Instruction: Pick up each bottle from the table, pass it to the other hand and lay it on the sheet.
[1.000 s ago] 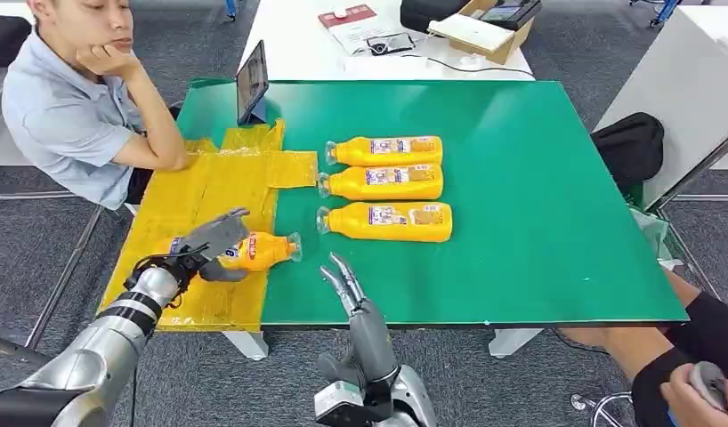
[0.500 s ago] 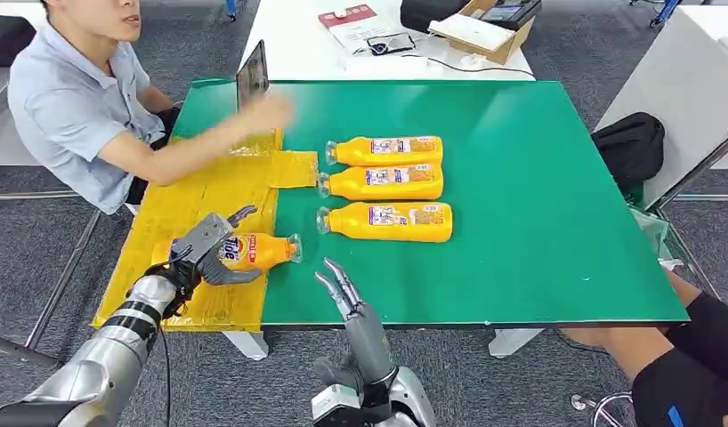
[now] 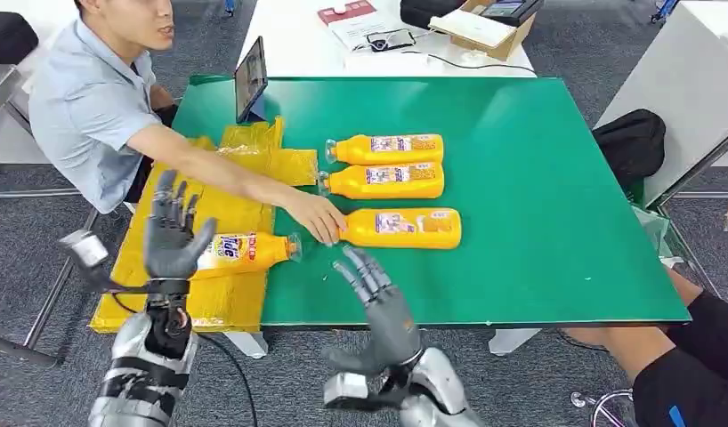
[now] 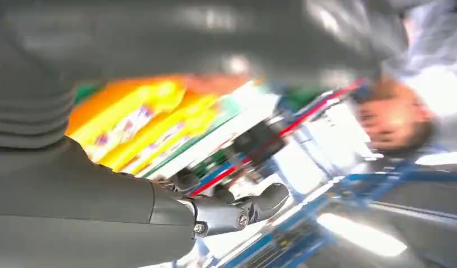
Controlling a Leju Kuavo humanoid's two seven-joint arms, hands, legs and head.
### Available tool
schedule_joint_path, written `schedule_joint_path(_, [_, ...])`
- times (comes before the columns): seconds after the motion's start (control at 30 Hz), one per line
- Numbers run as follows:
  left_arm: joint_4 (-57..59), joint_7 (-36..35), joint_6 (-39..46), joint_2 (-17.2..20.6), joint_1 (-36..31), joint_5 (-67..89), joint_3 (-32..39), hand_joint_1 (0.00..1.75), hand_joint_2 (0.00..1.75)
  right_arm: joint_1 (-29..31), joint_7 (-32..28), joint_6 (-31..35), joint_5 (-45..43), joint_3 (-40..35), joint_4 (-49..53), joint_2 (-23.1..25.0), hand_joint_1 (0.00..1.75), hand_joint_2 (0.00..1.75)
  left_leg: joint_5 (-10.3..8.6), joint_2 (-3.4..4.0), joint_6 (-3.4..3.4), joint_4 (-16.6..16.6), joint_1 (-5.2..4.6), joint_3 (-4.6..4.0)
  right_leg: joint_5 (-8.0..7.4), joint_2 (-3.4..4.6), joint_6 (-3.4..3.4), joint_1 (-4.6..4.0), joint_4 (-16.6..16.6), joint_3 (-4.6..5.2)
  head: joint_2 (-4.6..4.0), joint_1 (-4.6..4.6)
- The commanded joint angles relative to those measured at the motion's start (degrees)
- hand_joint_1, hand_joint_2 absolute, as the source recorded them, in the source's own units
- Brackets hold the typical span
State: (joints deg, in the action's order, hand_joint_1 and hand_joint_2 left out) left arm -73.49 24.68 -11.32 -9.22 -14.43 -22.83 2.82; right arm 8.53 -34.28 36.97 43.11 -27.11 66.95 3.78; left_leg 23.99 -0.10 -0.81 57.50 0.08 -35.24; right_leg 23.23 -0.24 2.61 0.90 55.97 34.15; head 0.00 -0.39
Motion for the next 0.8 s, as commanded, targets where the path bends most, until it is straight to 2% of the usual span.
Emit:
schedule_joint_path(0.03, [-17.3,1.9,-0.3,-3.6,9.8,-0.7,2.3,0.00,1.75,3.5,7.6,-4.1,9.2,13.3,-1.8,-4.4,0.00,1.75,0.05,0.08,0.00,0.0,-0.02,0.08,0.03,0.08,-0.04,0.01,0.0,-0.06,0.00,0.00])
schedule_joint_path(0.2, [-15.6,3.7,0.7,-2.9,10.0,4.7,0.4,0.00,1.75,6.8,10.1,-6.6,11.3,14.5,-7.8,-5.4,0.00,1.75,0.06,0.03,0.02,0.0,-0.01,0.11,0.04,0.05,-0.06,0.00,0.0,-0.12,0.00,0.00])
schedule_joint_path(0.37, [-10.5,2.8,3.1,-2.5,6.3,5.7,-0.8,0.00,1.75,14.3,11.1,-6.7,11.8,15.5,-22.6,-4.1,0.00,1.75,0.01,0.01,0.03,0.0,0.02,0.17,0.00,0.03,-0.09,-0.03,0.0,-0.17,0.00,-0.02])
schedule_joint_path(0.4, [-10.0,2.7,3.3,-2.3,5.9,5.8,-1.1,0.00,1.75,15.2,11.3,-7.1,11.7,15.5,-24.8,-3.6,0.00,0.00,0.00,0.01,0.03,0.0,0.03,0.13,-0.01,0.02,-0.08,-0.04,0.0,-0.15,0.00,0.00])
schedule_joint_path(0.53, [-9.6,2.4,4.3,-1.7,5.5,5.9,-1.2,0.00,1.75,17.0,13.5,-4.4,15.2,13.1,-31.0,-3.3,0.00,0.00,-0.02,-0.01,0.03,0.0,0.03,0.16,-0.01,0.00,-0.07,-0.04,0.0,-0.15,0.00,-0.02])
schedule_joint_path(0.8, [-9.7,2.4,4.2,-1.6,5.8,5.9,-1.2,0.00,1.75,17.1,14.2,-4.7,15.5,13.0,-31.1,-3.4,0.00,0.00,0.04,0.01,0.04,0.0,0.04,0.19,0.05,0.02,-0.08,-0.05,0.0,-0.19,0.00,-0.02])
